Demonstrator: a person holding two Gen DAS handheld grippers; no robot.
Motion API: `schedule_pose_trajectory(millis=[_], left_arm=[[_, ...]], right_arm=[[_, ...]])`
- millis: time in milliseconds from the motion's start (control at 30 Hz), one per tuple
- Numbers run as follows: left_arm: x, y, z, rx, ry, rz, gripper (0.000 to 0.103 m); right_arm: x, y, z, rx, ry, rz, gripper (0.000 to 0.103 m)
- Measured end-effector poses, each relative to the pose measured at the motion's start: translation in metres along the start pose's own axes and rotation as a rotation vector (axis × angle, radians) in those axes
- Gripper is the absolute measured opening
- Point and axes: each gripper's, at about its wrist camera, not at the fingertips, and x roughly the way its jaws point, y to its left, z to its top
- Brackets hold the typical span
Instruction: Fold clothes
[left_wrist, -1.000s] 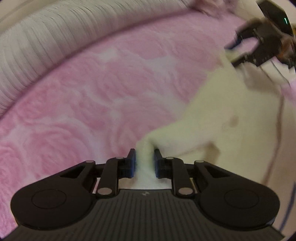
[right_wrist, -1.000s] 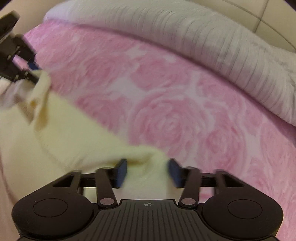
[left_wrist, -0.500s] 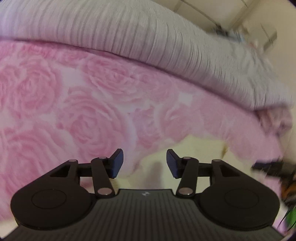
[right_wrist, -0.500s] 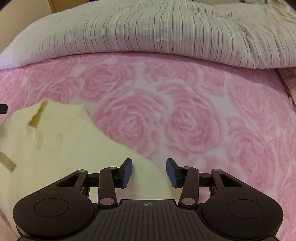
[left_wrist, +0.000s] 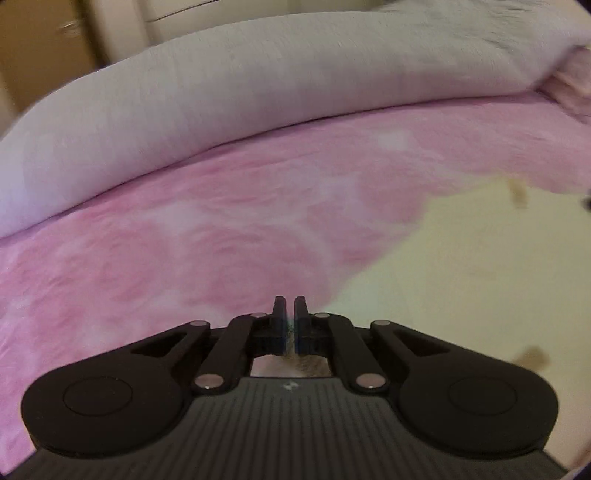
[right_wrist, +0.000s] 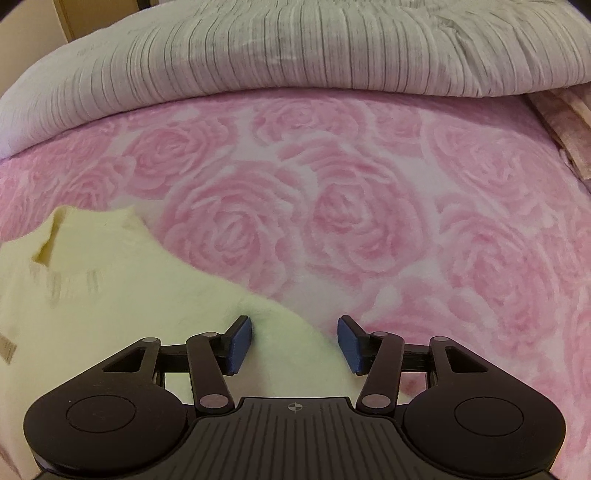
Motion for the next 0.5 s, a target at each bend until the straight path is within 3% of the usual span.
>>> schedule_pose_trajectory(millis=[67,167,233,300,433,500], left_arm=[[0.009,0.012,-0.006,-0.039,0.058,0.031,0.000],[-0.001,0.025,-0.002,-0.127,0.037,-0.125,0.001],[-0.009,0.028,0.003,-0.154,0.012,-0.203,0.011],[-0.007,0.025,0.004,-0.137,0.011,-0.217,0.017],[0.006,0.018,0.004,-0.114,0.029,-0.209,0.017],[0.010,0.013,0.001,-0.114,0.029,-0.177,0.017]], right_arm=[[-0.002,-0.002,0.000,0.012,0.000,0.008,0.052],[-0.008,-0.005,0.001,0.006,-0.011,0.030,0.052],[-0.010,-0.007,0.002,-0.003,-0.016,0.050,0.052],[-0.009,-0.008,0.003,-0.010,-0.018,0.071,0.052],[0.002,0.004,0.008,-0.075,-0.018,0.103,0.052],[0.008,0.010,0.008,-0.089,-0.023,0.132,0.017]])
